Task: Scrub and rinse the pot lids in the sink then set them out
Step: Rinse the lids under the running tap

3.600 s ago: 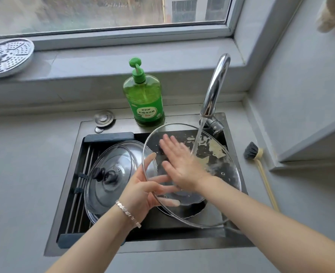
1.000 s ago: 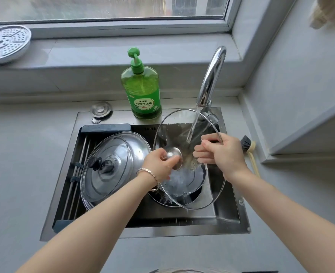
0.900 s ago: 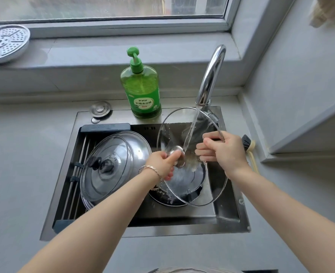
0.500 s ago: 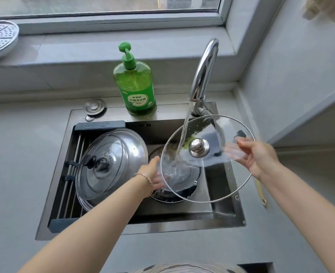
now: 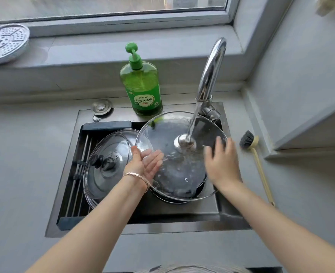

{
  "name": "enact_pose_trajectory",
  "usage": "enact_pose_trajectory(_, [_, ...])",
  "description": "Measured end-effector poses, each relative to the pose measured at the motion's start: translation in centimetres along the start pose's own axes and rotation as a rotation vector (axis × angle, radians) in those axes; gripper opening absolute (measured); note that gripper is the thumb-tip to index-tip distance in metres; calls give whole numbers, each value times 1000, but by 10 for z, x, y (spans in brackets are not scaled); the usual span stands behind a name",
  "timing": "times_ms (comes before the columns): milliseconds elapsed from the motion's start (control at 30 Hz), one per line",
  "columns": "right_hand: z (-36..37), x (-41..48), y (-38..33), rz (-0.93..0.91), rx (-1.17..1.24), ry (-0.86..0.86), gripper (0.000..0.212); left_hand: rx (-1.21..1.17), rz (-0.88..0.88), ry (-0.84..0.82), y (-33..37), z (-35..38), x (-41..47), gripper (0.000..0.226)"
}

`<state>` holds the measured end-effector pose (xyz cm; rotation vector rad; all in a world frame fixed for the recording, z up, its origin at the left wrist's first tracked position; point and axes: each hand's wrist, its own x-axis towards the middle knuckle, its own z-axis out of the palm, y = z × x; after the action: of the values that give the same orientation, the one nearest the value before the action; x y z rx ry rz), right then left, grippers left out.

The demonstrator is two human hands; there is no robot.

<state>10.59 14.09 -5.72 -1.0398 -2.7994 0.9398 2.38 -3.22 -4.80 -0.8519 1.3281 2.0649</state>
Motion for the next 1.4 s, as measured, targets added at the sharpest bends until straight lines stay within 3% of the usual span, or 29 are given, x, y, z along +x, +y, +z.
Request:
enact_pose_trajectory(100, [21, -21, -34, -140, -221, -111, 82, -62, 80, 12, -2, 6, -5, 48])
enact_pose_trajectory(200, [37, -43, -49, -326, -273, -145, 90, -94, 123, 35, 1, 8, -5, 47])
enact_pose_trajectory(300, [31, -29, -35, -258, -252, -164, 94, -106, 131, 57, 5, 4, -7, 48])
enact_pose_trajectory(400, [18, -10, -25, -36, -182, -169, 90, -108, 134, 71, 7, -1, -11, 48])
enact_pose_trajectory(567, [27, -31, -34, -364, -288, -190, 90, -93, 142, 81, 5, 2, -17, 49])
enact_pose_trajectory(733, [22, 19, -14, -168, -68, -191, 68, 48, 163, 96, 13, -5, -20, 48])
enact_pose_trajectory(867, [17, 63, -26, -257, -44, -307, 54, 185, 155, 57, 18, -5, -25, 47])
enact_pose_trajectory(1000, [14, 73, -68, -316, -163, -421, 65, 253, 168, 22, 16, 1, -29, 48])
enact_pose_trajectory(1167, [28, 27, -107, -599, -335, -428, 62, 251, 171, 100, 16, 12, -24, 46])
enact_pose_trajectory(1267, [49, -12, -108, -788, -270, -227, 58, 248, 196, 236, 22, 16, -18, 42])
enact_pose_trajectory(1400, [62, -33, -64, -1062, -185, -108, 51, 134, 186, 174, 33, 12, -15, 46])
